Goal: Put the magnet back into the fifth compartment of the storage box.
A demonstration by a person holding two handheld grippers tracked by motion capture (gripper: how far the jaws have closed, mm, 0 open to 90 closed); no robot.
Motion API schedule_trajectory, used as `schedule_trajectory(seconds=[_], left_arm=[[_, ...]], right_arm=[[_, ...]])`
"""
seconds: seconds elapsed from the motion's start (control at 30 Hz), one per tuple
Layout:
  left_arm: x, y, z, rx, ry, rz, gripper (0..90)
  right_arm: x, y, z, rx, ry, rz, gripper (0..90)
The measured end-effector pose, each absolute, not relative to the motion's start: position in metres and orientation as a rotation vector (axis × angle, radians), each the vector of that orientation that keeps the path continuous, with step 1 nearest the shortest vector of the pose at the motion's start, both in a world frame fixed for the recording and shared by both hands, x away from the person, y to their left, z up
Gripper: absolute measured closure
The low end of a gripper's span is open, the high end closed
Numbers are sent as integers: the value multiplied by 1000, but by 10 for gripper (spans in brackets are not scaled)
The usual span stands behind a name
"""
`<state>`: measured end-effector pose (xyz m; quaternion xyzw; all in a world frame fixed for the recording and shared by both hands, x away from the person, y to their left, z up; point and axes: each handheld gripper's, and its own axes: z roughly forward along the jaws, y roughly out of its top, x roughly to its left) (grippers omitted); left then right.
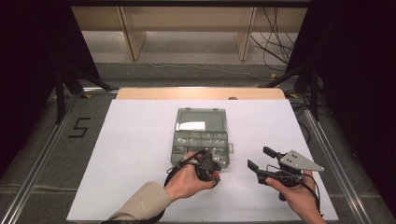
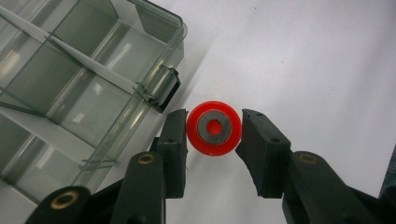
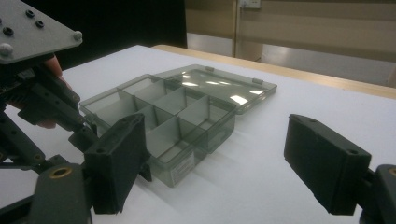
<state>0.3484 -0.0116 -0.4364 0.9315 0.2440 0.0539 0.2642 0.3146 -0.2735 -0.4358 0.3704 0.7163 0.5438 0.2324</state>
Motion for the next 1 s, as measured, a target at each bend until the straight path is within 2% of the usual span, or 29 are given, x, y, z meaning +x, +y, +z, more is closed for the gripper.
schedule_trajectory(seconds=[1.0], left_arm=[[356,5,-417,2484,715,159,621]], right_arm=[[315,-273,-436,1015,1964,1498,217]])
